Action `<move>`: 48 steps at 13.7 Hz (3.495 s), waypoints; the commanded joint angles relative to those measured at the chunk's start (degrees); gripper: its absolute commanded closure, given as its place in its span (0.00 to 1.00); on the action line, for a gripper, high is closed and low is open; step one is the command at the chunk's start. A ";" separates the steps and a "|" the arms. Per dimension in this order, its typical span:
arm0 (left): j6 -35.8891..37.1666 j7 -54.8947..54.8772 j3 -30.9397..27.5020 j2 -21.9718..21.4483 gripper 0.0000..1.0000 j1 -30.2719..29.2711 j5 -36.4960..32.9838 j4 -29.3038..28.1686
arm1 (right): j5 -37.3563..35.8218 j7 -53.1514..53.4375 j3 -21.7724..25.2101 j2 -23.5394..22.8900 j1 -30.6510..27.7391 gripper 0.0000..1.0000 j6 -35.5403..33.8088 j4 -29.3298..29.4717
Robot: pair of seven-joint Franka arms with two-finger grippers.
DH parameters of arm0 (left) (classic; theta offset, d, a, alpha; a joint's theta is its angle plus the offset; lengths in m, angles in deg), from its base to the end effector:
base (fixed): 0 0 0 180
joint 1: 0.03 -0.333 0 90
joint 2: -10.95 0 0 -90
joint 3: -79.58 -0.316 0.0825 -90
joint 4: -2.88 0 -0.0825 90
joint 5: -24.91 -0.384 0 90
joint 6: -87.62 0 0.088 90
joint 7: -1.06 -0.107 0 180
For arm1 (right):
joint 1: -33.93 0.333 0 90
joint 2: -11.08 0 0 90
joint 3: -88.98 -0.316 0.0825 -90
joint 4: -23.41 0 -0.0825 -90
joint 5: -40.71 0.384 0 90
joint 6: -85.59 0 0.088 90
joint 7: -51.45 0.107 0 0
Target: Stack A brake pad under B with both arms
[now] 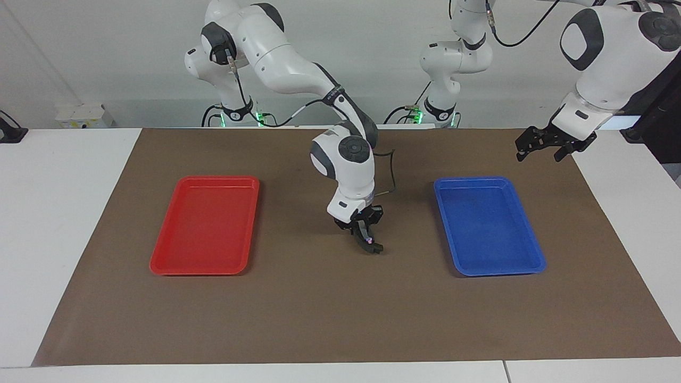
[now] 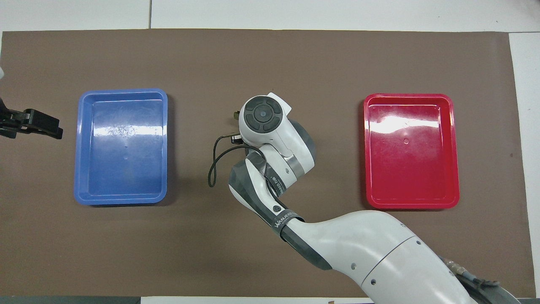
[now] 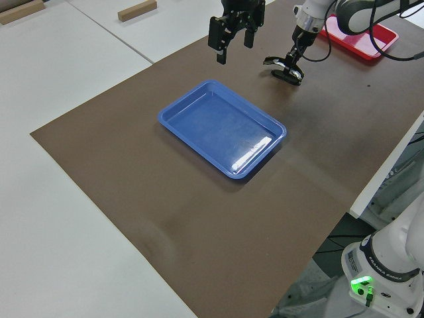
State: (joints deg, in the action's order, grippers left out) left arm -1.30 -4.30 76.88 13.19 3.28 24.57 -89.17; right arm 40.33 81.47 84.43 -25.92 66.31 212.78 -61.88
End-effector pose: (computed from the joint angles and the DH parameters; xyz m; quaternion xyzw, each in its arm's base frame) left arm 0.5614 -0.0058 0.5843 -0.9975 0.0521 0.0469 0.0019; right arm 0.5829 0.4253 0.3024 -0.9974 -0.0531 -0.0250 0.0414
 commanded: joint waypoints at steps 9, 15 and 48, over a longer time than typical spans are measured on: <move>-0.73 -0.17 -0.20 -0.57 0.00 -0.49 -0.90 -0.59 | -1.11 1.10 -0.45 0.35 0.05 0.00 1.76 -1.20; -0.73 -0.17 -0.20 -0.57 0.00 -0.49 -0.90 -0.59 | -1.29 1.10 0.16 8.68 -6.70 0.00 -4.39 -1.37; -0.73 -0.17 -0.20 -0.57 0.00 -0.49 -0.90 -0.59 | -1.64 -21.93 7.55 39.29 -31.16 0.00 -42.01 -5.60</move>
State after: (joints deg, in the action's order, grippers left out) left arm -1.30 -4.30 76.51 13.19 3.13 24.45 -89.17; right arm 37.44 60.65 91.91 13.10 35.14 171.44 -68.24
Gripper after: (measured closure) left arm 0.000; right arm 0.000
